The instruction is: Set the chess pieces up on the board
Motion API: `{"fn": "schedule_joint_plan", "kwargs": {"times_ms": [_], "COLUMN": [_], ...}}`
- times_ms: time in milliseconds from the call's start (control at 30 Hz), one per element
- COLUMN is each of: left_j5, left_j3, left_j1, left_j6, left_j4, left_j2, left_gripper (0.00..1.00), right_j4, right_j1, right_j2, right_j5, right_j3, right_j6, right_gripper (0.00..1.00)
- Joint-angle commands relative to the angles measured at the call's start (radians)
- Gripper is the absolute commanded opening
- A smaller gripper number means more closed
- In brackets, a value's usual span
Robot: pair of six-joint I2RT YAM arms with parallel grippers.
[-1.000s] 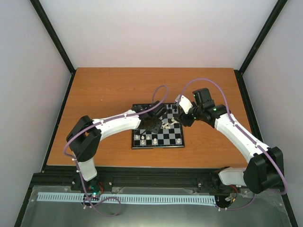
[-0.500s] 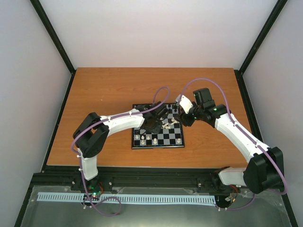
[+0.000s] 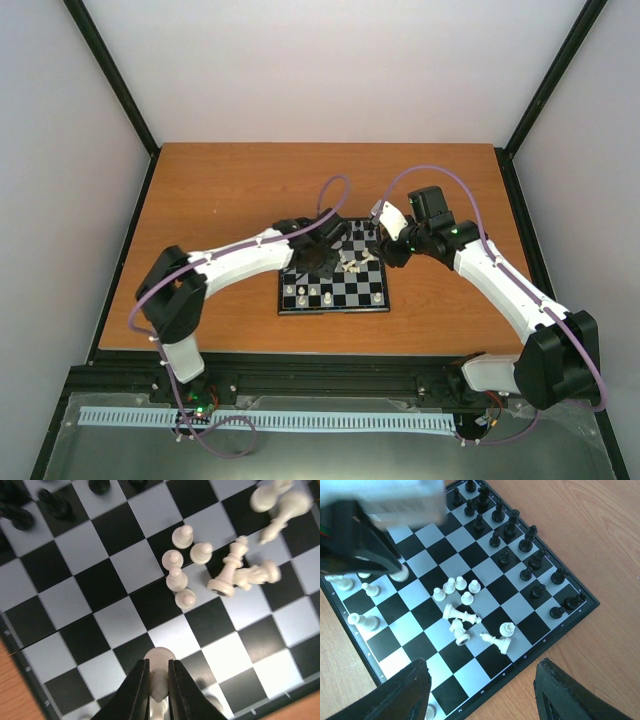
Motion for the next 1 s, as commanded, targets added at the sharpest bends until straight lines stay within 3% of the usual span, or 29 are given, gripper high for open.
{"fn": "schedule_joint_plan", "kwargs": {"times_ms": [0, 367, 967], "left_j5": [0.009, 0.078, 0.074], "left_j3": [-0.024, -0.156, -0.188], "left_j1": [-0.019, -0.095, -0.107], "left_j6": [0.008, 0.022, 0.037], "left_j4": [-0.052, -0.083, -0.018], "left_j2": [-0.134, -0.248, -0.143], "left_gripper": [0.09, 0.10, 0.10], "right_j4": [-0.008, -0.008, -0.013], "right_j1": [-0.009, -0.009, -0.011], "right_j2": [-0.010, -0.008, -0.006], "right_j5": [-0.009, -0.005, -0.011], "right_j3": [-0.001, -0.001, -0.001], "right_j6": [-0.012, -0.016, -0.017], "right_gripper": [0.58, 0.58, 0.58]}}
